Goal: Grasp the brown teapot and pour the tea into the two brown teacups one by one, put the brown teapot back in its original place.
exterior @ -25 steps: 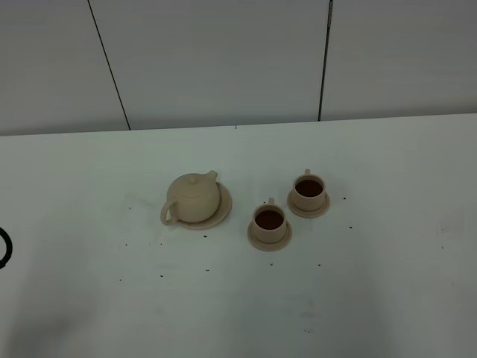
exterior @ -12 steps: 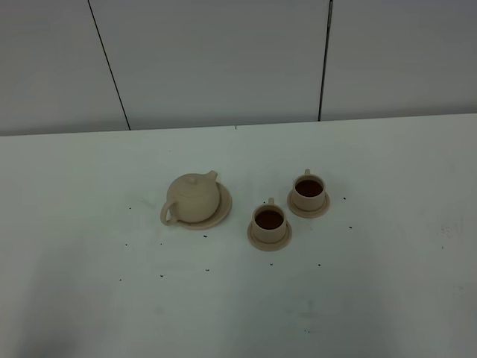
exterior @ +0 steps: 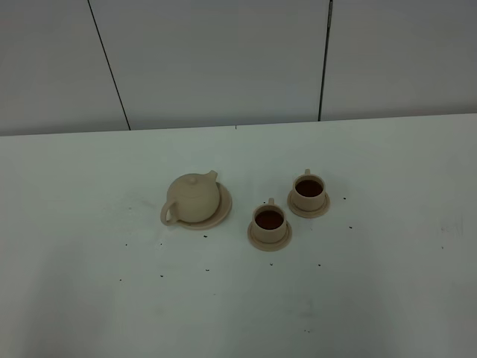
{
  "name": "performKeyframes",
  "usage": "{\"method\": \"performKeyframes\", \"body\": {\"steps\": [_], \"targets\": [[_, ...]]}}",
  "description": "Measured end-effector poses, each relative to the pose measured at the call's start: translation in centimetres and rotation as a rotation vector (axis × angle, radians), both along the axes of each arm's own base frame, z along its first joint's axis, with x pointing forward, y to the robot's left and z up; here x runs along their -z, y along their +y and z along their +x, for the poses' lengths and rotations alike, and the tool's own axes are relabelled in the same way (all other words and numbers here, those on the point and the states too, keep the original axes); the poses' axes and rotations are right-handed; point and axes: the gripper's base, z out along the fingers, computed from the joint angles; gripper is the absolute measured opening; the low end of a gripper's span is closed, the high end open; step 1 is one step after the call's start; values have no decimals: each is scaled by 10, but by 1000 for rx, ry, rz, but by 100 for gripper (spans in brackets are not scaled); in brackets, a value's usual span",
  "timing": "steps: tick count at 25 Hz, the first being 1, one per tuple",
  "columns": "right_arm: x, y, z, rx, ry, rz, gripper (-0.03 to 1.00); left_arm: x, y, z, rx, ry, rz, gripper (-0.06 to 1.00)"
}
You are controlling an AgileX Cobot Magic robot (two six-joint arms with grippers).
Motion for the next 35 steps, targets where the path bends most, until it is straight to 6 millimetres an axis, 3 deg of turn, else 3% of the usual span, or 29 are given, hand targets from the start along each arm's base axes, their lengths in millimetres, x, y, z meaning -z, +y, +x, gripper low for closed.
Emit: {"method": "performKeyframes", "body": {"steps": [20, 35], "targets": [[0, 0, 0, 0, 0, 0, 24, -9, -12, -61, 16, -386, 82, 37], [0, 0, 0, 0, 0, 0, 24, -9, -13, -64, 21, -399, 87, 37]]}}
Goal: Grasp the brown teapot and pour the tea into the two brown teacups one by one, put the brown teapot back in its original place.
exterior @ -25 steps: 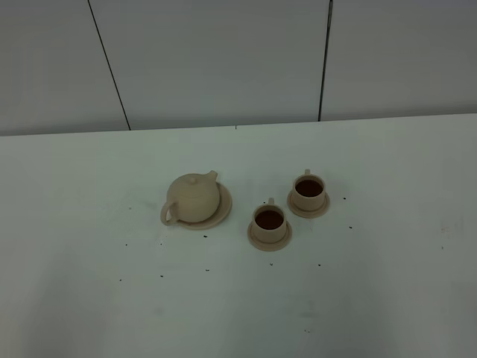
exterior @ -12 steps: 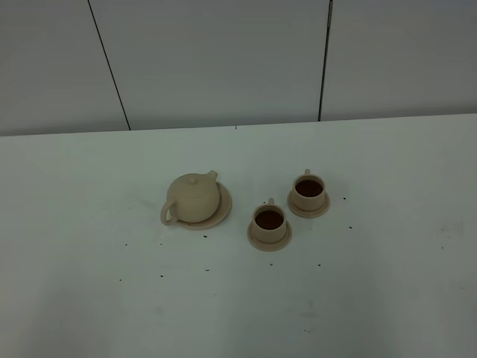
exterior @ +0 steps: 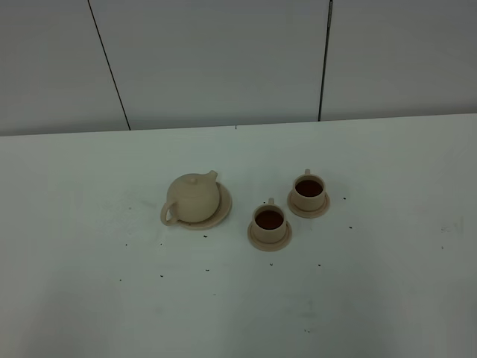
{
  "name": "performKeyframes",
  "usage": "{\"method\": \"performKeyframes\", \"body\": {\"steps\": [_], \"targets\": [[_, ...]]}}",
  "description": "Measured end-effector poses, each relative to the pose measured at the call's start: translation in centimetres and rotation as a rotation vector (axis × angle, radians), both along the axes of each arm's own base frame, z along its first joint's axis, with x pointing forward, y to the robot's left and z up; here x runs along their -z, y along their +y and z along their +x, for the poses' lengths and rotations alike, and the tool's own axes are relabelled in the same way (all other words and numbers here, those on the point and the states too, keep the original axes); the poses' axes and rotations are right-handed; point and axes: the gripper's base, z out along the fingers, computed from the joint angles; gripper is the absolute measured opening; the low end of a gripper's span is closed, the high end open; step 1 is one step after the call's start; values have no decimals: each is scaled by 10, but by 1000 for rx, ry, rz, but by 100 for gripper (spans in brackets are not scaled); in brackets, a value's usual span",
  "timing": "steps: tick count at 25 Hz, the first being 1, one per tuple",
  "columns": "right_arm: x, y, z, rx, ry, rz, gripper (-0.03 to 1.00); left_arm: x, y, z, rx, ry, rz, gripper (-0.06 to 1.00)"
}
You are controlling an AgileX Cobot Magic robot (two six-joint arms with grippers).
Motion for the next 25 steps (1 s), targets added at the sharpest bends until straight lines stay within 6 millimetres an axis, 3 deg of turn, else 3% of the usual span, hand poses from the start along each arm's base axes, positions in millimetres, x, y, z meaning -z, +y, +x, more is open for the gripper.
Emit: {"method": "performKeyframes", "body": {"steps": [25], "targets": [[0, 0, 0, 0, 0, 0, 24, 0, 0, 0, 0, 0, 0, 37]]}}
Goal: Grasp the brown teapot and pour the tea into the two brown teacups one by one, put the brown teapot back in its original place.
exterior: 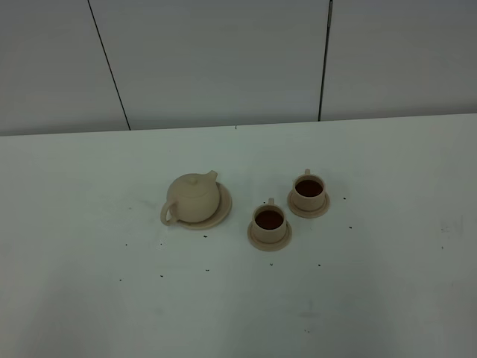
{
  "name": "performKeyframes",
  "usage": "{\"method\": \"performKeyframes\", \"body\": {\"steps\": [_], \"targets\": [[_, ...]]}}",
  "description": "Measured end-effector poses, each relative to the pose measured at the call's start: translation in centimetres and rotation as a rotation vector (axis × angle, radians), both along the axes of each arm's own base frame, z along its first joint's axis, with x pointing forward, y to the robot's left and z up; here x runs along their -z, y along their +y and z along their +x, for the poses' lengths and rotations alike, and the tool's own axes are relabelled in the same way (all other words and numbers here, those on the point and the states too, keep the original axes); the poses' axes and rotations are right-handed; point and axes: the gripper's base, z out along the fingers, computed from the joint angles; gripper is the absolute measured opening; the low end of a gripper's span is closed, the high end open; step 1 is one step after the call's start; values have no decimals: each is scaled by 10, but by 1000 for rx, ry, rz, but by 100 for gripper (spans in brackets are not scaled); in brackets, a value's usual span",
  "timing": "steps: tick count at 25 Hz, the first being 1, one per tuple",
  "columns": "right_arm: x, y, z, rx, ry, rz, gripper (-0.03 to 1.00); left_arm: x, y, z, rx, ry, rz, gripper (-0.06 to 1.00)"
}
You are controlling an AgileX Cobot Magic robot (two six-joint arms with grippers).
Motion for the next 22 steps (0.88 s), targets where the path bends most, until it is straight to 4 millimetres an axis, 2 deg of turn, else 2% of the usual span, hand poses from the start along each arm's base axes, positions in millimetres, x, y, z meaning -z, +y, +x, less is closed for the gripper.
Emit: {"method": "performKeyframes", "body": {"steps": [22], "targets": [[0, 0, 0, 0, 0, 0, 24, 0, 0, 0, 0, 0, 0, 37]]}}
